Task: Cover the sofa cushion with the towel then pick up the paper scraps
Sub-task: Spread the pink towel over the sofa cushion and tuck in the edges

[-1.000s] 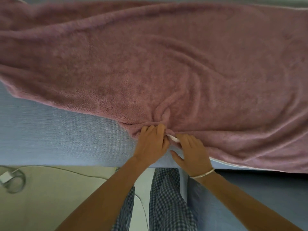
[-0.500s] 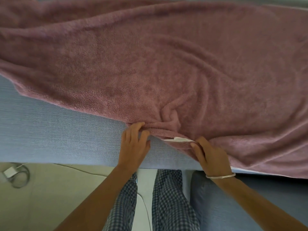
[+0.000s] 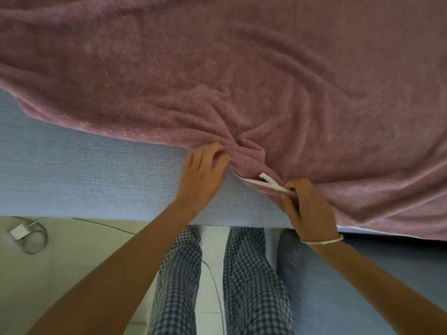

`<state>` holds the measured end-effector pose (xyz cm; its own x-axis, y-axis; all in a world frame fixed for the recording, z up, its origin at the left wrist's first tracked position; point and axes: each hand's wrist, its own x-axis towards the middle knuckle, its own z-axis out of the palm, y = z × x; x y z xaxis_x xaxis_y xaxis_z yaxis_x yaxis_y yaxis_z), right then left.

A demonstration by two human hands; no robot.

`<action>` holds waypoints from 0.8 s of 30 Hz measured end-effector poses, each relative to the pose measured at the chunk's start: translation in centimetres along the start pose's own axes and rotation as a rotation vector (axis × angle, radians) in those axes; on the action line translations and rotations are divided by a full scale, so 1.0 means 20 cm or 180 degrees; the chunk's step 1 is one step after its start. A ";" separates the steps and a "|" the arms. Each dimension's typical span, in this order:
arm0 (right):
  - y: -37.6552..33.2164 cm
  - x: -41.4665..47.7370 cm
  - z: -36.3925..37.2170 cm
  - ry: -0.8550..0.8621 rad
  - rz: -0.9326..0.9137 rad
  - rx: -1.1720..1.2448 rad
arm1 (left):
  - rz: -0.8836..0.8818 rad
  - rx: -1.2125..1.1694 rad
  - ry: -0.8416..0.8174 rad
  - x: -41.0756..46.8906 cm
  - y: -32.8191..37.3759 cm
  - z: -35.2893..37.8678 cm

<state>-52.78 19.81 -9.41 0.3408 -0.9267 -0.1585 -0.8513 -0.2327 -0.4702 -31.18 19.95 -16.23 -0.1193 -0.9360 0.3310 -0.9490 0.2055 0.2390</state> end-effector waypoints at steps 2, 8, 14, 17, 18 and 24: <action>-0.02 0.01 0.01 0.0127 -0.0312 -0.0156 | -0.0112 -0.0188 0.0037 -0.01 0.08 -0.04; -0.13 0.05 0.05 0.0410 -0.0573 -0.0003 | 0.0356 -0.0538 -0.0954 0.03 0.26 -0.07; -0.10 0.06 -0.06 0.0051 -0.0570 -0.0184 | -0.0024 -0.0218 -0.1243 0.10 0.16 -0.10; -0.10 0.07 -0.12 -0.0014 -0.0675 -0.0238 | -0.0188 -0.0126 -0.1331 0.13 0.15 -0.12; -0.10 0.08 -0.13 0.0002 -0.0711 -0.0254 | -0.0313 -0.0174 -0.1342 0.14 0.14 -0.13; -0.11 0.14 -0.21 0.0186 -0.0958 -0.0338 | -0.1296 -0.1103 -0.1194 0.21 0.12 -0.23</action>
<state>-51.59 16.57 -5.15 0.5627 -0.8263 0.0255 -0.7538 -0.5255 -0.3946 -32.61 17.80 -10.01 0.0767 -0.9817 -0.1741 -0.7982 -0.1651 0.5793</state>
